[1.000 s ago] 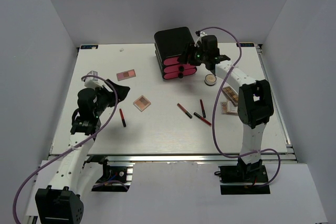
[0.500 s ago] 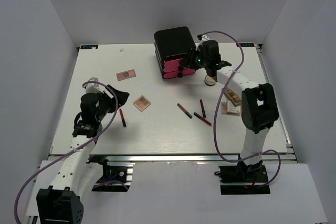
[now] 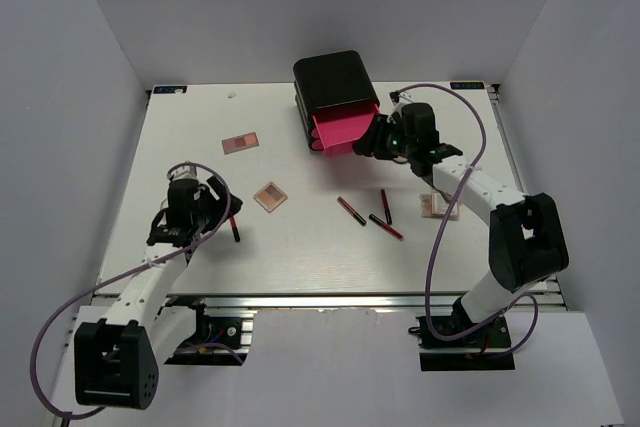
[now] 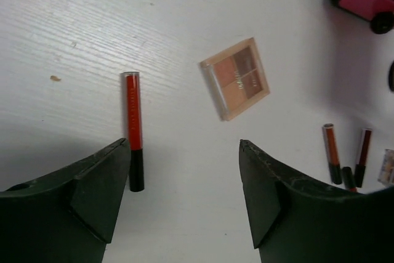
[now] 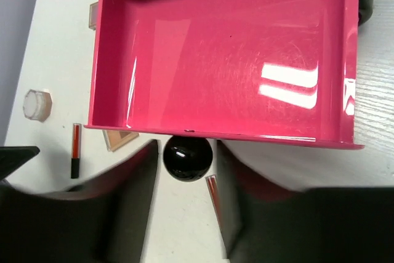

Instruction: Organize the makeup

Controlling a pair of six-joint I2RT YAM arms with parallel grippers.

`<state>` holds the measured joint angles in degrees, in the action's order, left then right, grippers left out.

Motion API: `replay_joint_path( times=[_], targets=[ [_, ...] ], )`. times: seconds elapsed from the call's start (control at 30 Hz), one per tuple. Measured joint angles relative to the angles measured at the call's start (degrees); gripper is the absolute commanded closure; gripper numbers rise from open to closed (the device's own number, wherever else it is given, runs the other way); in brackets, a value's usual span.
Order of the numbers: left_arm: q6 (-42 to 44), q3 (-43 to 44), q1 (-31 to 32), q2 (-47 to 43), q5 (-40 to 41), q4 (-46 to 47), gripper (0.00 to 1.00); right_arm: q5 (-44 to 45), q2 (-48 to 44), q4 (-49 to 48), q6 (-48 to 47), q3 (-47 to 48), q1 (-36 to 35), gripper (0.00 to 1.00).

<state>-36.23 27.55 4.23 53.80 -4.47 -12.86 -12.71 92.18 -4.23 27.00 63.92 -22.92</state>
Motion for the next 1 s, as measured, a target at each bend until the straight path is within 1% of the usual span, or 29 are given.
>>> replay_joint_path(
  times=[0.07,0.1,0.2,0.33,0.43,0.63,0.73,0.77,0.87,0.9,0.97,1.0],
  targets=[
    [0.7,0.0,0.0,1.92,1.05,-0.42,0.28,-0.07,-0.46,0.0,0.0,-0.52,0.0,0.4],
    [1.11,0.0,0.0,3.04,1.73,-0.44,0.34,-0.09,-0.55,-0.02,-0.2,-0.63,0.02,0.36],
    [2.12,0.02,0.02,7.45,3.8,-0.61,0.44,-0.26,-0.68,0.24,-1.11,-0.72,0.02,0.33],
    [3.1,1.53,1.2,14.86,7.78,-2.69,0.46,-0.37,-1.27,0.72,-2.51,-0.74,0.02,0.32],
    [3.74,3.78,3.61,19.67,10.99,-4.22,0.46,-0.55,-2.82,1.18,-3.72,-1.46,0.02,0.31],
    [4.79,9.27,8.76,26.38,16.59,-5.79,0.46,-0.74,-7.02,1.2,-6.67,-3.78,0.02,0.3],
    [5.18,11.52,10.23,28.96,19.28,-6.97,0.52,-0.74,-8.72,1.36,-8.15,-5.03,0.02,0.29],
    [5.38,11.98,10.47,29.55,20.28,-7.32,0.57,-0.74,-9.27,1.38,-8.68,-5.4,0.02,0.29],
    [5.66,12.68,10.84,30.73,21.73,-7.5,0.68,-0.9,-10.49,1.75,-10.6,-5.77,0.02,0.26],
    [5.7,12.79,10.86,30.93,21.99,-7.3,0.77,-0.98,-10.95,1.95,-11.52,-5.77,0.02,0.24],
    [6.05,12.94,10.95,31.26,22.29,-6.67,0.85,-1.22,-12.22,2.75,-14.03,-5.86,0.04,0.2],
    [6.25,12.94,10.99,31.3,22.32,-6.49,0.93,-1.38,-13.11,3.15,-15.87,-6.08,0.09,0.18]
  ],
)
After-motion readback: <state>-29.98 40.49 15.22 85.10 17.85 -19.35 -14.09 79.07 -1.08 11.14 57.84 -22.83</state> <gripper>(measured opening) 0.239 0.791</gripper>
